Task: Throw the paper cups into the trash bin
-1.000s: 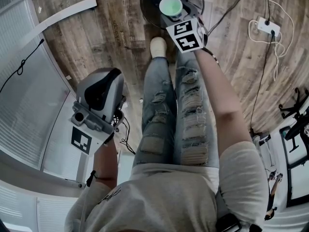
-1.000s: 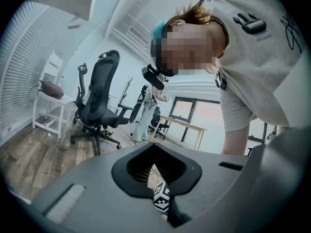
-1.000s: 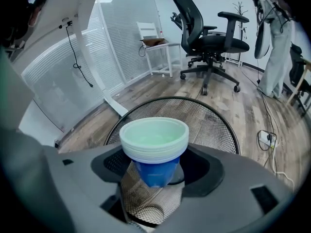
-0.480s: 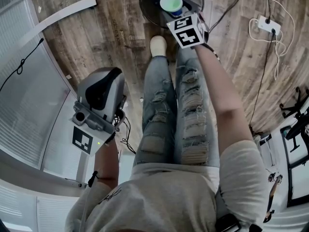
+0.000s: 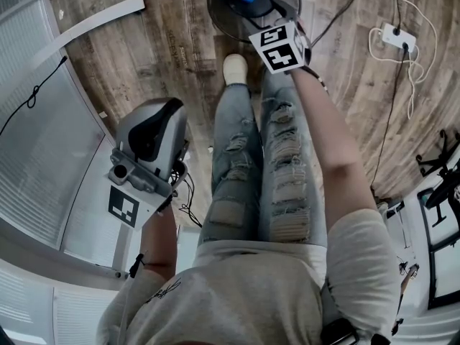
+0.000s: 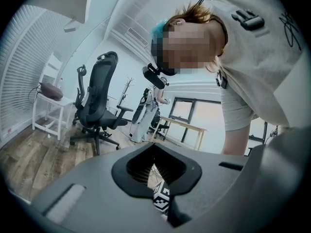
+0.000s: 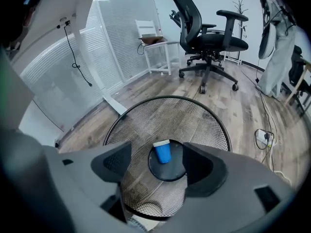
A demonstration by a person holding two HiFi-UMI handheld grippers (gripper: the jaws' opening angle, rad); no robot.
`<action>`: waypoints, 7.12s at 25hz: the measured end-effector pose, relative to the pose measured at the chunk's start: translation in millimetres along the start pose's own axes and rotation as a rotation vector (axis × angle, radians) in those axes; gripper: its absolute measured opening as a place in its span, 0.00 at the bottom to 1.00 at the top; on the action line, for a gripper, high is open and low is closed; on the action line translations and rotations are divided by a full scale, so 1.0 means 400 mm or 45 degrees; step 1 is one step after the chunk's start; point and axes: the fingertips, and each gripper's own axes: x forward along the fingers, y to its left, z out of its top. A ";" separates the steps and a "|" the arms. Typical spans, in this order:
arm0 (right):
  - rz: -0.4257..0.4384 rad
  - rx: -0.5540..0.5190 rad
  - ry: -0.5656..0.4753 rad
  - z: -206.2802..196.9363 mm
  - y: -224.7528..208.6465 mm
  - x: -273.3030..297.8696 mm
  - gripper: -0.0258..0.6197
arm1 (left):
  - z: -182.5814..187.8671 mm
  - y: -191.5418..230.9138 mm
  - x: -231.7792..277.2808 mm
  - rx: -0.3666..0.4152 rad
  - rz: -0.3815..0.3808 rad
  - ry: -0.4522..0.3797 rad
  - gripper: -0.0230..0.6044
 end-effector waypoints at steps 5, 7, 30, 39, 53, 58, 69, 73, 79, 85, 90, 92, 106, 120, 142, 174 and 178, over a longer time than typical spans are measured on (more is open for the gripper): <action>0.020 -0.005 -0.029 0.032 0.016 -0.038 0.52 | 0.024 -0.015 0.001 0.018 -0.008 -0.014 0.04; 0.024 -0.016 -0.042 0.048 0.020 -0.054 0.52 | 0.036 -0.021 0.004 0.023 -0.012 -0.026 0.04; 0.035 -0.068 -0.137 0.188 0.070 -0.264 0.52 | 0.149 -0.108 0.000 0.045 -0.050 -0.043 0.04; 0.061 -0.076 -0.182 0.259 0.109 -0.352 0.52 | 0.226 -0.148 0.005 0.064 -0.057 -0.057 0.04; 0.063 -0.117 -0.209 0.329 0.138 -0.474 0.52 | 0.308 -0.199 -0.006 0.096 -0.059 -0.047 0.04; 0.059 -0.162 -0.252 0.361 0.176 -0.534 0.52 | 0.326 -0.235 -0.027 0.101 -0.059 -0.033 0.04; 0.044 -0.177 -0.286 0.403 0.187 -0.665 0.52 | 0.422 -0.286 -0.034 0.177 -0.083 -0.056 0.04; 0.049 -0.169 -0.301 0.418 0.194 -0.712 0.52 | 0.450 -0.309 -0.037 0.204 -0.096 -0.053 0.04; 0.048 -0.229 -0.319 0.450 0.214 -0.784 0.52 | 0.497 -0.340 -0.042 0.248 -0.111 -0.051 0.04; 0.041 -0.221 -0.386 0.491 0.230 -0.851 0.52 | 0.533 -0.370 -0.052 0.295 -0.133 -0.050 0.04; 0.040 -0.225 -0.434 0.519 0.250 -0.924 0.52 | 0.554 -0.386 -0.059 0.313 -0.140 -0.045 0.04; 0.041 -0.233 -0.451 0.529 0.257 -0.950 0.52 | 0.565 -0.391 -0.058 0.323 -0.145 -0.046 0.04; 0.031 -0.288 -0.637 0.633 0.281 -1.145 0.52 | 0.695 -0.399 -0.064 0.421 -0.130 -0.168 0.04; 0.044 -0.301 -0.863 0.771 0.280 -1.342 0.52 | 0.794 -0.395 -0.050 0.431 -0.136 -0.222 0.04; 0.094 -0.295 -1.205 0.861 0.273 -1.579 0.51 | 0.882 -0.434 -0.038 0.481 -0.103 -0.323 0.04; 0.297 -0.379 -1.289 0.843 0.289 -1.652 0.05 | 0.881 -0.484 -0.003 0.501 -0.011 -0.378 0.04; 0.313 -0.404 -1.243 0.829 0.303 -1.641 0.05 | 0.875 -0.487 -0.002 0.492 -0.004 -0.381 0.04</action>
